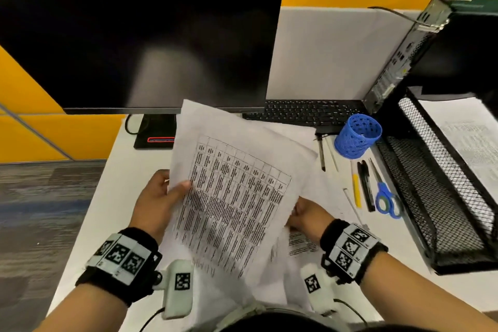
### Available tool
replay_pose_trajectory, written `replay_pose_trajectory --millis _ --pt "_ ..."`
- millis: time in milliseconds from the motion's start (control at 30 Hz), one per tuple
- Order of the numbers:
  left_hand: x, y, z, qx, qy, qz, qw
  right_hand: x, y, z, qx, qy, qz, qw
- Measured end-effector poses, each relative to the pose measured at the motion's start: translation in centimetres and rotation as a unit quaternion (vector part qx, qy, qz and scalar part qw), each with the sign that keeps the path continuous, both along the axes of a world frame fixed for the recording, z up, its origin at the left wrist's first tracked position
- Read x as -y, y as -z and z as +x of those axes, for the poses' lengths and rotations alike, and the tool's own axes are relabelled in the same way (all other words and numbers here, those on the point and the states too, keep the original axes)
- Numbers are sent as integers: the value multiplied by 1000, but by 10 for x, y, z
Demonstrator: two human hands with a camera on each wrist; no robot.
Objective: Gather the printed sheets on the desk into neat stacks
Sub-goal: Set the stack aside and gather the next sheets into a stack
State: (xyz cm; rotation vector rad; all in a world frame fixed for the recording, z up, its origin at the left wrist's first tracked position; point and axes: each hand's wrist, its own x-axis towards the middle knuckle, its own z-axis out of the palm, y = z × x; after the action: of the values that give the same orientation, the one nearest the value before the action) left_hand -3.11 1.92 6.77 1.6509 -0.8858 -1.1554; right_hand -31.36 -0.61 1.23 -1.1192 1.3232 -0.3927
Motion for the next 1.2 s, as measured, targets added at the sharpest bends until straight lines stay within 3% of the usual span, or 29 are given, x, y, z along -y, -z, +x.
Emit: replay_pose_trajectory --millis 100,167,233,300,333,467,533,667,800,900,1067,1133,1200 --pt "1 -1 -8 -18 22 -7 1000 2 -5 7 -104 -100 -23 989" --pt "-2 0 -8 -22 55 -2 998 8 1 0 -163 -106 -44 980" --pt "-9 -1 -5 -26 102 16 994 18 9 -24 -271 -24 -98 957" --pt "-19 1 0 -38 148 40 987 27 17 -52 -308 102 -83 942" --pt "-24 3 2 -35 168 54 984 30 20 -61 -322 126 -62 936" --pt "-38 16 3 34 239 97 966 26 28 -72 -352 81 15 932" --pt "-40 17 0 54 280 105 953 24 33 -71 -363 53 5 930" --pt "-40 13 -1 88 337 91 933 26 21 -66 -279 58 -98 954" --pt "-33 2 -5 154 316 6 936 25 -28 -52 -58 93 -126 986" --pt "-24 -5 -10 219 298 -78 926 24 -69 -42 40 26 -142 989" --pt "-22 -12 -16 203 317 -56 925 14 -101 -22 3 -96 -206 974" --pt "-28 -9 -11 194 270 -29 942 12 -102 -20 56 -71 -148 985" --pt "-33 -7 -4 169 206 -7 964 18 -91 -22 104 22 -83 991"
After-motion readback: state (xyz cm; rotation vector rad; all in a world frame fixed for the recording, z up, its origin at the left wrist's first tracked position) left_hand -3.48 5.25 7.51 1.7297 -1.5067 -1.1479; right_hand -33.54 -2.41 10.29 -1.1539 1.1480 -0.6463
